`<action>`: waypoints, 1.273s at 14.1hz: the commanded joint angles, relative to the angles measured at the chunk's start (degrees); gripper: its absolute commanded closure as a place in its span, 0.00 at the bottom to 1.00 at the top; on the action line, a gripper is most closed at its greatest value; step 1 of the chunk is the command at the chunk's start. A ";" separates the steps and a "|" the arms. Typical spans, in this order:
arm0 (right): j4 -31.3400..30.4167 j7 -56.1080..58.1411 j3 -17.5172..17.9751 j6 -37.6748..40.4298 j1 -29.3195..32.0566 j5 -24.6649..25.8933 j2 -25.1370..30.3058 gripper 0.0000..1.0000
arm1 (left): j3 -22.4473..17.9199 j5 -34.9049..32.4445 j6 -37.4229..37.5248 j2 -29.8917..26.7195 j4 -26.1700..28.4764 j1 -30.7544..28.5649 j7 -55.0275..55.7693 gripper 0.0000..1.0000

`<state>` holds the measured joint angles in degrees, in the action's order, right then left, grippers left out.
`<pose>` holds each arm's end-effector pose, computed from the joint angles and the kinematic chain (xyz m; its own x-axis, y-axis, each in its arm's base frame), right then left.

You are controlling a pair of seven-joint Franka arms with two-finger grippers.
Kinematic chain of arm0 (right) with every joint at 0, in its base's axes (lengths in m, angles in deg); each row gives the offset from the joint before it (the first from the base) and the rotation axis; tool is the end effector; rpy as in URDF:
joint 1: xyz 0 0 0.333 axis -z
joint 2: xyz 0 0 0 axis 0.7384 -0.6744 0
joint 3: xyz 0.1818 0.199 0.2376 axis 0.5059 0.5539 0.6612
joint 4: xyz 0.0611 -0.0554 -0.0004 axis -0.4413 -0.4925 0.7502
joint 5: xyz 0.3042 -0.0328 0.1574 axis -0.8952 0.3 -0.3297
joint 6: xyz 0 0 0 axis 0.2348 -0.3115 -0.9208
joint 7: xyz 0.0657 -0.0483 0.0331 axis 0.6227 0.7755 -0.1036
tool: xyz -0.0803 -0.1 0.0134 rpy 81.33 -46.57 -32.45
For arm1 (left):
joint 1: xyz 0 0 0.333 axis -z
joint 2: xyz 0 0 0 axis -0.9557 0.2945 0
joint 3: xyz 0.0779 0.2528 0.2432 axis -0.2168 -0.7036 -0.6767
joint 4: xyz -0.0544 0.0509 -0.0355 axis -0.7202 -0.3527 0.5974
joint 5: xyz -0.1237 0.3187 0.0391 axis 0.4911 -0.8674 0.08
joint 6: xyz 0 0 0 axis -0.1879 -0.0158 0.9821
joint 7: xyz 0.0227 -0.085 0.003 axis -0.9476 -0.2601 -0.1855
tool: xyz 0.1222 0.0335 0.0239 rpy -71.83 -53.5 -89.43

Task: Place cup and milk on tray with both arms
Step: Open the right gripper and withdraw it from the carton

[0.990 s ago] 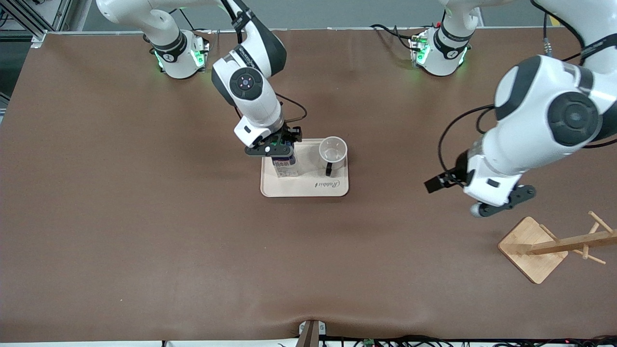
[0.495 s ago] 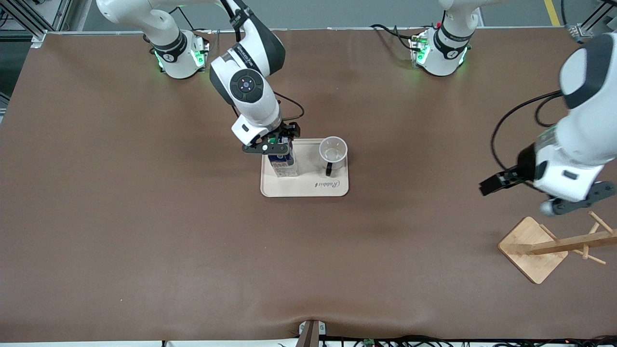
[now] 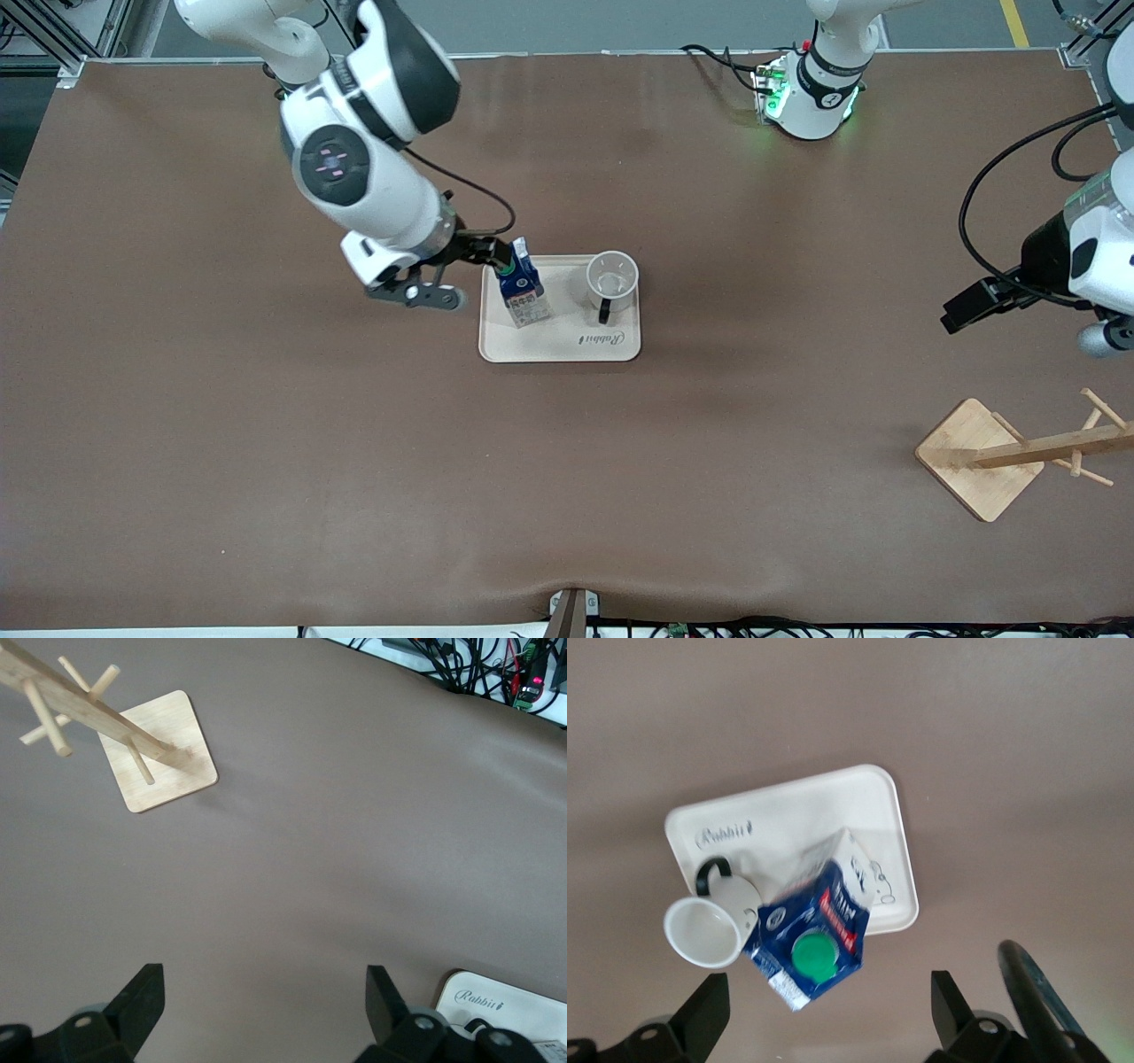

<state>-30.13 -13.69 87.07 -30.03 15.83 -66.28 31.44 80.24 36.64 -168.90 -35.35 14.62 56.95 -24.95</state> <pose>0.5154 0.3254 0.5024 0.9539 -0.2085 -0.2157 -0.2438 -0.9578 -0.1521 0.5787 -0.0547 0.6372 0.9447 0.3163 0.0866 0.3160 -0.9486 0.0180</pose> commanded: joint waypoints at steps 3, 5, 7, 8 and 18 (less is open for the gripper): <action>10.00 0.58 0.64 8.38 6.26 6.87 -0.51 0.00 | 0.10 -0.88 1.02 -4.92 2.34 -0.43 -4.55 0.00; 9.84 0.06 0.55 9.26 7.23 13.21 0.19 0.00 | -1.64 -0.01 0.93 -8.43 6.63 0.18 -8.35 0.00; 9.84 2.06 0.64 14.07 9.94 14.82 0.55 0.00 | -9.53 0.44 2.59 -11.77 8.92 7.09 -10.90 0.00; 9.58 8.69 0.64 15.05 12.57 14.30 0.90 0.00 | -12.79 0.70 3.99 -12.31 9.02 10.52 -10.99 0.00; -2.25 35.74 0.81 22.63 28.16 12.97 16.14 0.00 | -18.18 3.95 4.88 -18.29 13.86 16.27 -10.20 0.00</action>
<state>-23.08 21.98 86.55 -6.66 44.04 -52.97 37.25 61.17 39.73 -163.00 -51.73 26.48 74.10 -35.03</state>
